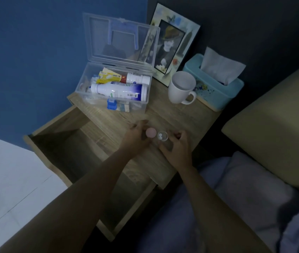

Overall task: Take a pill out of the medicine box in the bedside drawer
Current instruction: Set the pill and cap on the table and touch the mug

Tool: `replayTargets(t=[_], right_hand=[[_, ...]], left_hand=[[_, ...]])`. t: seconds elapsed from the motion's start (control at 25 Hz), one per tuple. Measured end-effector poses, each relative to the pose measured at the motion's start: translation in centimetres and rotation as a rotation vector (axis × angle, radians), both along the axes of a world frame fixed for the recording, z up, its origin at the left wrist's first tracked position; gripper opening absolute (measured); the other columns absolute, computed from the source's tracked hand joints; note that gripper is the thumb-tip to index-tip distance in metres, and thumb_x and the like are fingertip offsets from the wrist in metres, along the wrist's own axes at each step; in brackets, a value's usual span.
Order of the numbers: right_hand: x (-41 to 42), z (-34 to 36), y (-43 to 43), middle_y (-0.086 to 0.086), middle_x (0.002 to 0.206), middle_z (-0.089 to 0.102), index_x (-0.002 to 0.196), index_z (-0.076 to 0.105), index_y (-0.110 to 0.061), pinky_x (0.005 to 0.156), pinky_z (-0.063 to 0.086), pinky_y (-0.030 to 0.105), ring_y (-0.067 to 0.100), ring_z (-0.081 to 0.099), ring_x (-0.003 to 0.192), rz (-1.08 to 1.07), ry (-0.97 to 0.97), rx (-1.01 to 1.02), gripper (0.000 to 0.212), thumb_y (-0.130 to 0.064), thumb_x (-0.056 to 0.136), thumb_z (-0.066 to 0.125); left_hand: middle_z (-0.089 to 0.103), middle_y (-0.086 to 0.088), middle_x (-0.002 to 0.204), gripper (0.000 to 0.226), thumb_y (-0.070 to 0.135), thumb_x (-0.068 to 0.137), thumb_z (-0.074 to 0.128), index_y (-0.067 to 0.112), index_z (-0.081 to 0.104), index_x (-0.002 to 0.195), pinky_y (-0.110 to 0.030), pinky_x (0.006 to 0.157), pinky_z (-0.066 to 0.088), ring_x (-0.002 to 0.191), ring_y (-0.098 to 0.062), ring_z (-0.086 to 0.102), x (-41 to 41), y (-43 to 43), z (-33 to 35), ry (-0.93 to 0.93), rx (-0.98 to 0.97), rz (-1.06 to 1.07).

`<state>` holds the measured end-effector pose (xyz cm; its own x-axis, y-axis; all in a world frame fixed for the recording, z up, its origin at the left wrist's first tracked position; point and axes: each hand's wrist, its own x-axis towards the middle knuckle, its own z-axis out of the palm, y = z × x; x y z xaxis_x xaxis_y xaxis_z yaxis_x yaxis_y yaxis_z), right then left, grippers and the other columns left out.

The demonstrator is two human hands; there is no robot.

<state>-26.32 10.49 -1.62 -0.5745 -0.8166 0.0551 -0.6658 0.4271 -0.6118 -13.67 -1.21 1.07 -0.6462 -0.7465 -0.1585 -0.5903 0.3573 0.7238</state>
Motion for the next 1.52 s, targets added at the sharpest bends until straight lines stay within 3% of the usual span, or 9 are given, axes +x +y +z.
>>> replayTargets(t=[0.2,0.32,0.52,0.72,0.8,0.88,1.0,1.2,1.52], right_hand=[[0.0,0.7,0.4,0.013,0.116,0.046,0.121,0.058,-0.008,0.088,0.044,0.029,0.019,0.046,0.104,-0.014,-0.035,0.006,0.060,-0.035,0.070,0.077],[-0.1,1.6,0.0,0.017,0.119,0.051,0.120,0.055,-0.004,0.091,0.039,0.029,0.020,0.046,0.108,-0.147,-0.109,-0.160,0.053,-0.028,0.075,0.067],[-2.7,4.0,-5.0,0.023,0.114,0.058,0.116,0.049,0.003,0.069,0.034,0.018,0.029,0.057,0.099,-0.585,-0.343,-0.422,0.032,-0.021,0.096,0.044],[-6.4,4.9,-9.2,0.019,0.115,0.060,0.115,0.051,0.003,0.072,0.037,0.018,0.024,0.057,0.103,-0.793,-0.422,-0.590,0.036,-0.028,0.097,0.044],[-7.3,4.9,-10.2,0.014,0.099,0.063,0.103,0.054,0.004,0.064,0.040,0.016,0.023,0.058,0.093,-0.799,-0.472,-0.676,0.030,-0.024,0.098,0.044],[-7.9,4.4,-10.7,0.007,0.086,0.062,0.090,0.056,-0.001,0.069,0.050,0.018,0.025,0.061,0.088,-0.769,-0.539,-0.705,0.028,-0.023,0.099,0.041],[-8.4,3.6,-11.5,0.011,0.083,0.064,0.079,0.058,-0.005,0.078,0.055,0.045,0.033,0.065,0.086,-0.750,-0.563,-0.643,0.036,-0.029,0.099,0.040],[-8.4,3.8,-12.5,0.000,0.068,0.061,0.057,0.055,-0.019,0.067,0.049,0.033,0.014,0.059,0.068,-0.769,-0.709,-0.630,0.044,-0.034,0.096,0.045],[-6.0,4.8,-10.5,-0.003,0.068,0.054,0.063,0.051,-0.017,0.061,0.046,0.029,0.007,0.052,0.065,-0.689,-0.873,-0.667,0.031,-0.015,0.093,0.043]], left_hand=[[0.055,-0.015,0.131,0.068,0.016,0.078,0.066,0.013,0.037,0.138,-0.034,0.098,0.040,0.120,-0.030,0.051,0.8,0.0,0.4,0.042,-0.011,-0.042],[0.046,-0.018,0.137,0.059,0.015,0.083,0.058,0.010,0.038,0.138,-0.040,0.102,0.043,0.120,-0.030,0.049,1.5,-0.4,0.4,0.057,-0.051,0.009],[0.019,-0.015,0.157,0.056,0.030,0.098,0.034,0.005,0.023,0.146,-0.029,0.117,0.007,0.147,-0.023,0.012,1.1,-1.0,-1.1,-0.185,-0.239,-0.020],[0.004,-0.011,0.160,0.063,0.042,0.097,0.021,0.009,0.005,0.149,-0.032,0.117,-0.001,0.148,-0.020,-0.003,1.3,-0.8,-2.8,-0.303,-0.322,-0.097],[0.005,-0.010,0.160,0.063,0.042,0.097,0.019,0.009,0.005,0.149,-0.031,0.116,-0.002,0.147,-0.019,-0.002,1.2,-0.8,-3.0,-0.308,-0.340,-0.089],[0.005,-0.010,0.160,0.063,0.043,0.097,0.019,0.009,0.005,0.149,-0.030,0.115,-0.003,0.147,-0.019,-0.002,1.2,-0.8,-3.1,-0.319,-0.349,-0.093],[0.007,-0.011,0.160,0.063,0.041,0.097,0.021,0.008,0.007,0.149,-0.031,0.116,-0.002,0.148,-0.020,-0.001,1.2,-0.8,-3.1,-0.325,-0.364,-0.096],[0.008,-0.012,0.160,0.064,0.042,0.097,0.020,0.007,0.007,0.149,-0.030,0.115,-0.002,0.148,-0.020,0.001,1.3,-0.9,-3.3,-0.327,-0.376,-0.102],[0.009,-0.011,0.160,0.064,0.043,0.095,0.019,0.009,0.008,0.149,-0.031,0.115,-0.001,0.147,-0.019,0.002,1.3,-1.0,-3.8,-0.315,-0.387,-0.093]])
